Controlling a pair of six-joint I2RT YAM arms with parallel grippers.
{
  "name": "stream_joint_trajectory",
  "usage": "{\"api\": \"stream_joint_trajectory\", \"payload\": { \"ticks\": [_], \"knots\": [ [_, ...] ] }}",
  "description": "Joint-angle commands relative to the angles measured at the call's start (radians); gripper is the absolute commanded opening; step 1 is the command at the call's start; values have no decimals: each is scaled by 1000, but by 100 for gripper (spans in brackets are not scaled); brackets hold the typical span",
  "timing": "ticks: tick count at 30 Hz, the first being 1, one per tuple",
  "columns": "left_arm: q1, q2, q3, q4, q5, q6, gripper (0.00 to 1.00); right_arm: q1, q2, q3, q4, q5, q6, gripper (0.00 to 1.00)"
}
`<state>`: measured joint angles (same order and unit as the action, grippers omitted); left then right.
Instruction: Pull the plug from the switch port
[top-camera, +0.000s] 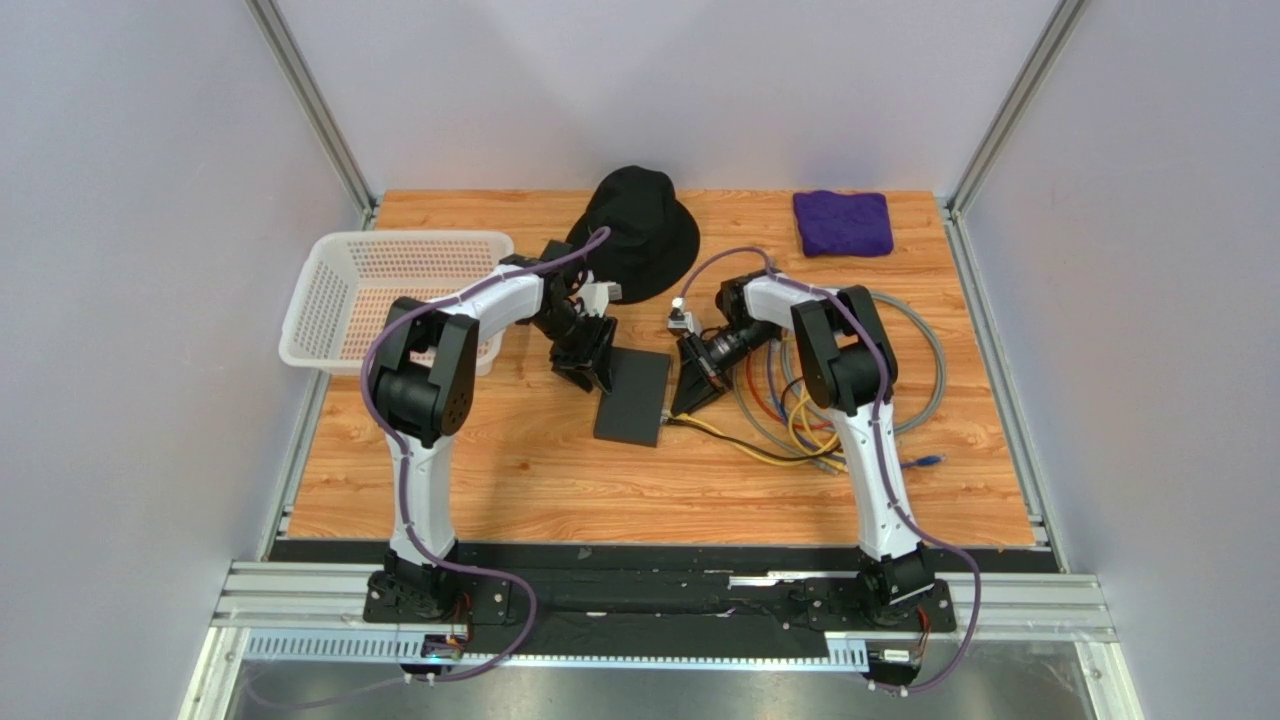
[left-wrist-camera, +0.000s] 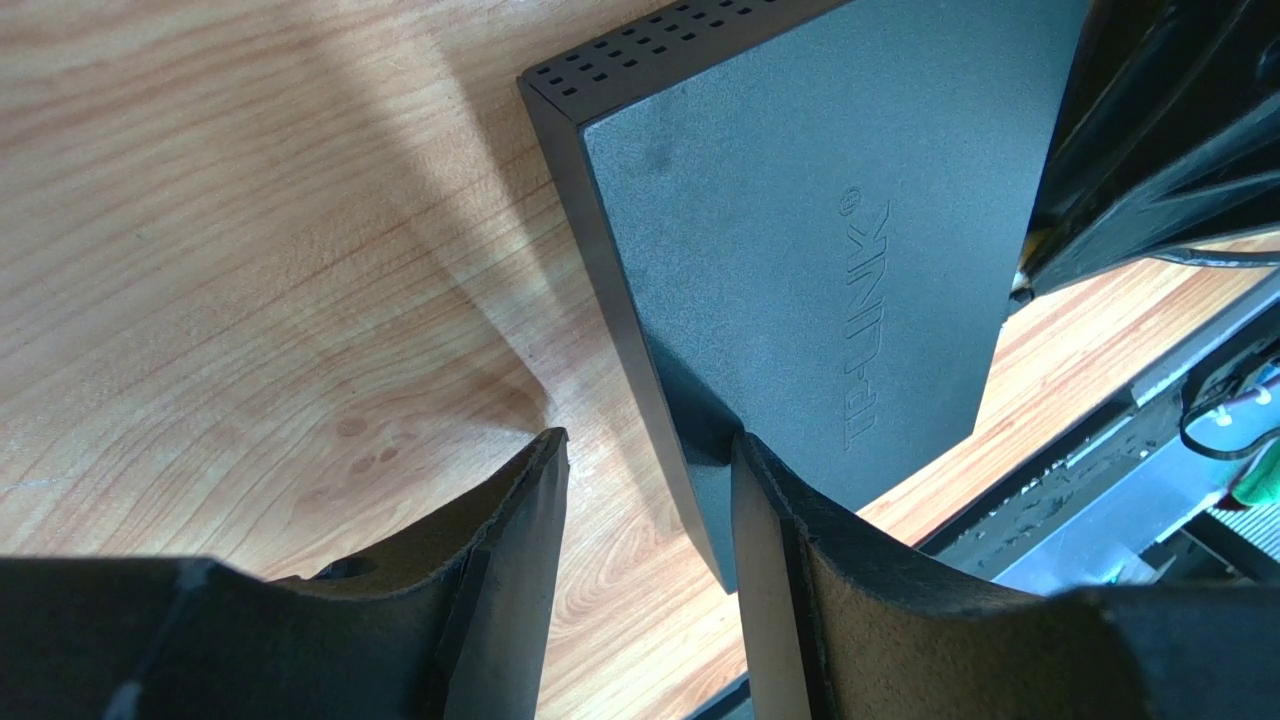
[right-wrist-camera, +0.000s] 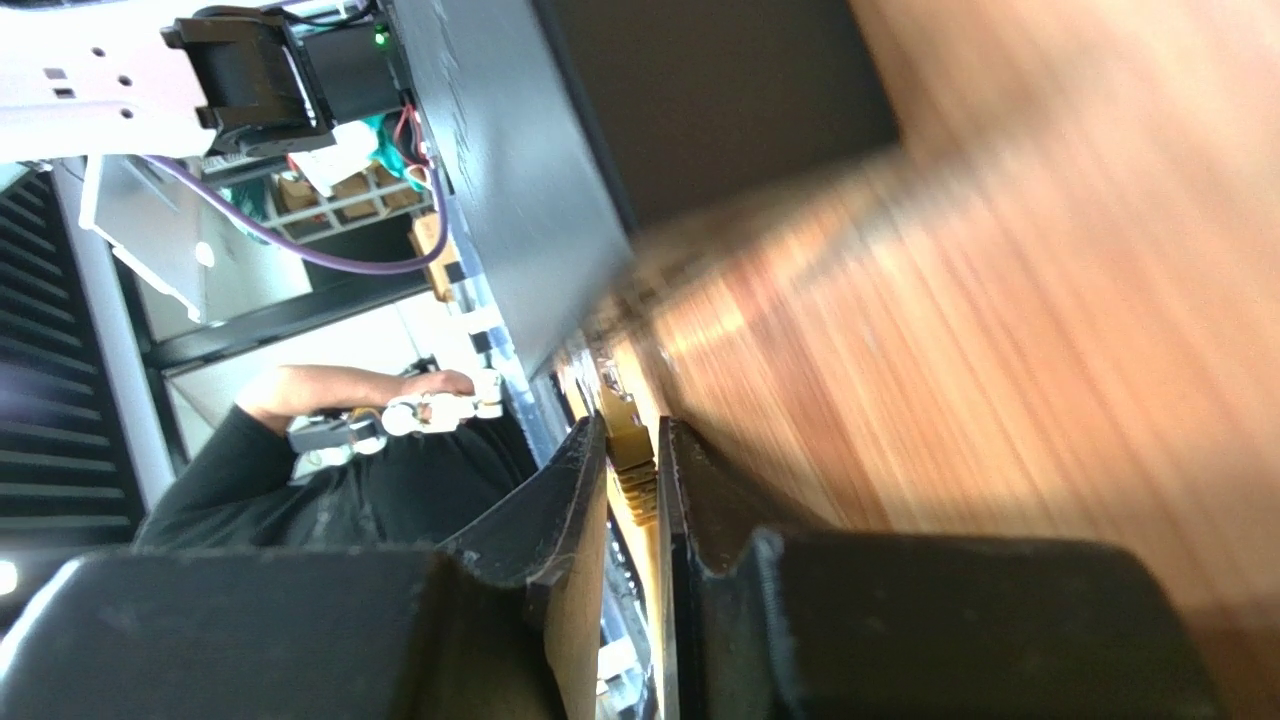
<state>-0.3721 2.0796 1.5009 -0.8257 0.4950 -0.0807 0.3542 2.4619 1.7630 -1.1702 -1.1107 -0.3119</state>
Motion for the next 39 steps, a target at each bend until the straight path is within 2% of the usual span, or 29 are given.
{"api": "stream_joint_trajectory", "payload": {
  "ticks": [1, 10, 16, 18, 25, 28, 29, 30, 31, 33, 39],
  "knots": [
    [-5, 22, -37, 0, -158, 64, 52, -26, -17, -33, 41, 134, -56, 0],
    [-5, 7, -45, 0, -159, 70, 52, -121, -55, 145, -100, 149, -176, 0],
    [-5, -1, -51, 5, -153, 70, 52, -213, -69, 396, -143, 278, -219, 0],
    [-4, -1, -44, 2, -148, 70, 52, -237, -58, 481, -105, 352, -175, 0],
    [-5, -15, -44, 0, -141, 68, 52, -282, -69, 538, 82, 600, -55, 0],
    [-5, -27, -54, 5, -138, 70, 52, -284, -83, 536, 112, 654, -9, 12],
    [-5, -30, -57, 7, -135, 71, 53, -282, -98, 532, 113, 652, -1, 19],
    [-5, -36, -59, 5, -124, 73, 53, -282, -106, 529, 115, 637, 13, 35],
    [-5, -41, -62, 5, -119, 73, 53, -281, -115, 517, 112, 623, 20, 39],
    [-5, -46, -57, 2, -110, 78, 54, -278, -156, 498, 113, 560, 31, 47],
    [-5, -81, 4, -18, -99, 116, 67, -250, -321, 411, 112, 454, 56, 53]
  ]
}}
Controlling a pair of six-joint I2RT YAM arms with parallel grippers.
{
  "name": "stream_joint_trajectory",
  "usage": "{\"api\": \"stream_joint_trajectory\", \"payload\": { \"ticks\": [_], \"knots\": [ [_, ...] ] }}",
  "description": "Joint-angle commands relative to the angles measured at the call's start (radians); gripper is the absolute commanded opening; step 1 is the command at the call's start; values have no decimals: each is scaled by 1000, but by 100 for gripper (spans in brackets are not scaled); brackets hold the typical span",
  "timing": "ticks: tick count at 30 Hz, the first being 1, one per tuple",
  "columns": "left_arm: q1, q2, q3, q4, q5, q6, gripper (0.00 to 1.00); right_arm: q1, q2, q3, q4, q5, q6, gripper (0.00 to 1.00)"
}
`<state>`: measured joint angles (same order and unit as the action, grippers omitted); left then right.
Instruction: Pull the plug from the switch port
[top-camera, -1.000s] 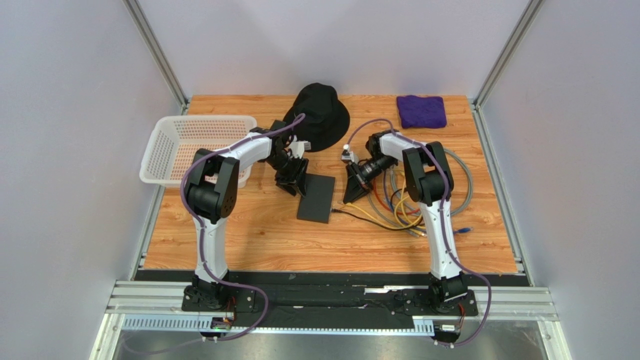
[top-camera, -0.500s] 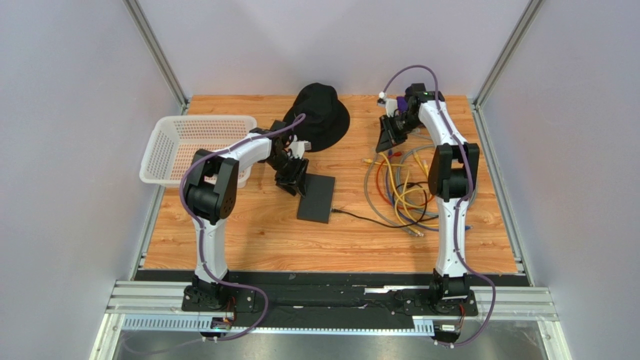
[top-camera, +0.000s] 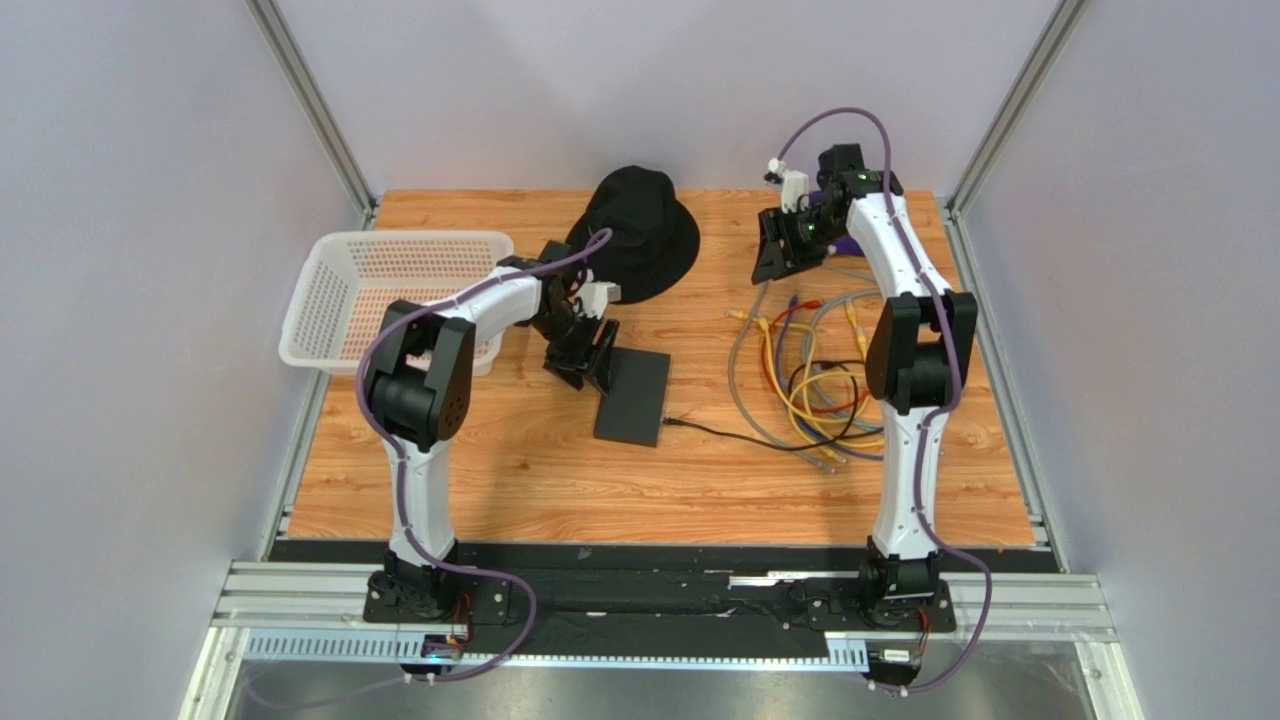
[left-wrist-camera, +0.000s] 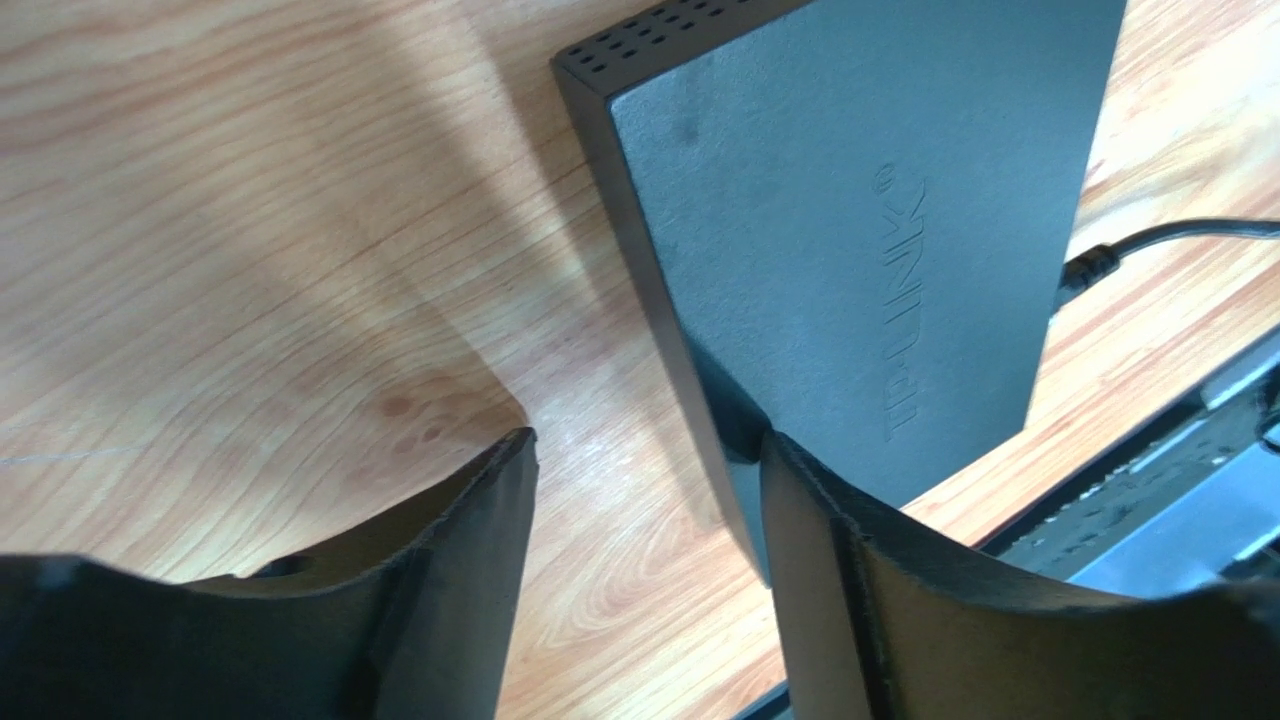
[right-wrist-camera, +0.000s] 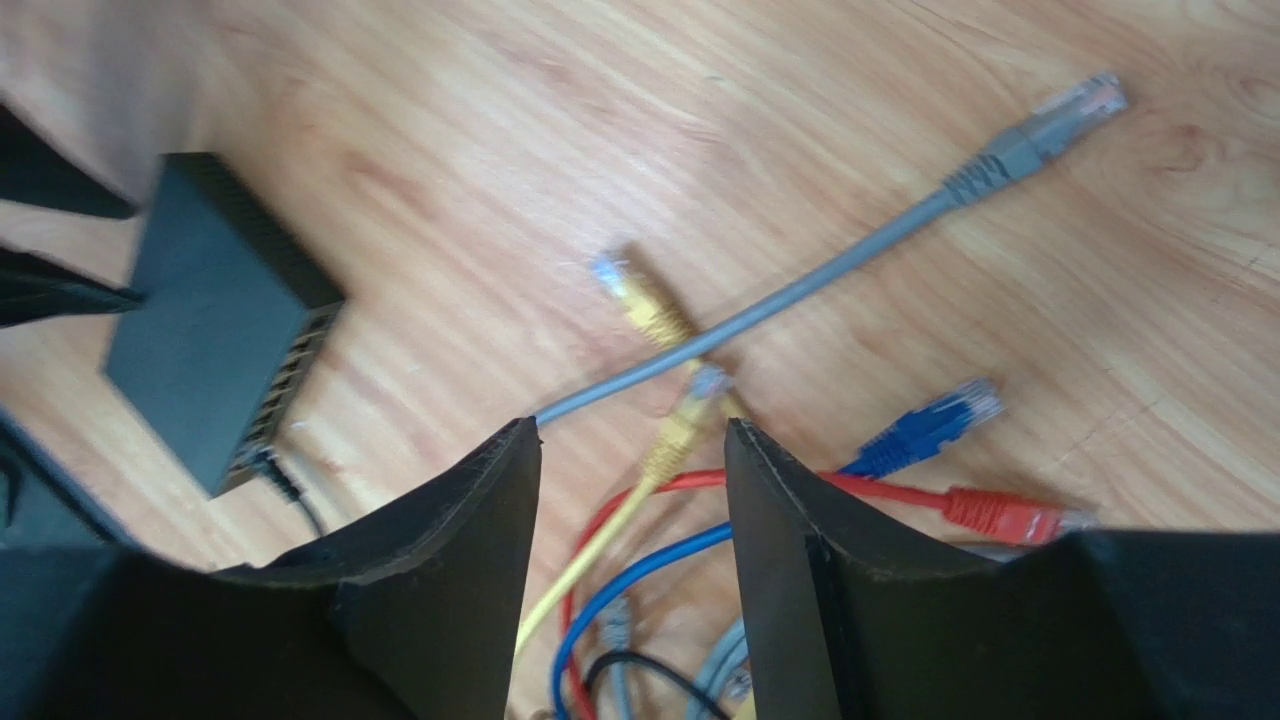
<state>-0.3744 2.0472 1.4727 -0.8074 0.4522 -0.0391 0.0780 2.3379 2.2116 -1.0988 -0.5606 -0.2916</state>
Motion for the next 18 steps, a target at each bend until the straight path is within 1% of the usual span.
{"api": "stream_joint_trajectory", "payload": {
  "ticks": [1, 2, 3, 4, 5, 6, 7, 8, 9, 10, 11, 13, 15, 17, 18],
  "knots": [
    [-4, -58, 56, -39, -47, 79, 69, 31, -227, -65, 75, -107, 60, 53],
    [-4, -80, 64, -44, -35, 87, 70, 34, -270, -119, 111, -120, 75, 53],
    [-4, -91, 70, -42, -3, 99, 70, 42, -311, -241, 157, -128, 95, 54],
    [-4, -100, 75, -44, 14, 103, 72, 45, -413, -336, 289, -111, 161, 54],
    [-6, -117, 77, -50, 32, 107, 73, 49, -461, -419, 365, -95, 184, 54],
    [-6, -125, 74, -52, 61, 107, 73, 58, -501, -584, 435, -104, 209, 55],
    [-8, -130, 61, -52, 71, 105, 75, 68, -564, -645, 533, -113, 222, 57],
    [-17, -145, 49, -50, 75, 104, 75, 83, -577, -689, 554, -122, 217, 58],
    [-20, -151, 35, -47, 88, 100, 75, 113, -577, -722, 548, -166, 200, 59],
    [-24, -160, 3, -42, 95, 100, 76, 130, -566, -736, 480, -204, 177, 58],
    [-29, -171, -15, -32, 103, 97, 76, 147, -522, -731, 441, -234, 148, 57],
    [-35, -182, -64, -18, 102, 90, 76, 195, -477, -736, 368, -288, 140, 57],
    [-43, -191, -100, 4, 95, 84, 76, 241, -437, -760, 376, -297, 153, 58],
    [-47, -193, -112, 16, 86, 77, 75, 272, -431, -806, 436, -254, 173, 60],
    [-55, -190, -112, 16, 77, 77, 75, 298, -424, -817, 450, -259, 181, 61]
  ]
}}
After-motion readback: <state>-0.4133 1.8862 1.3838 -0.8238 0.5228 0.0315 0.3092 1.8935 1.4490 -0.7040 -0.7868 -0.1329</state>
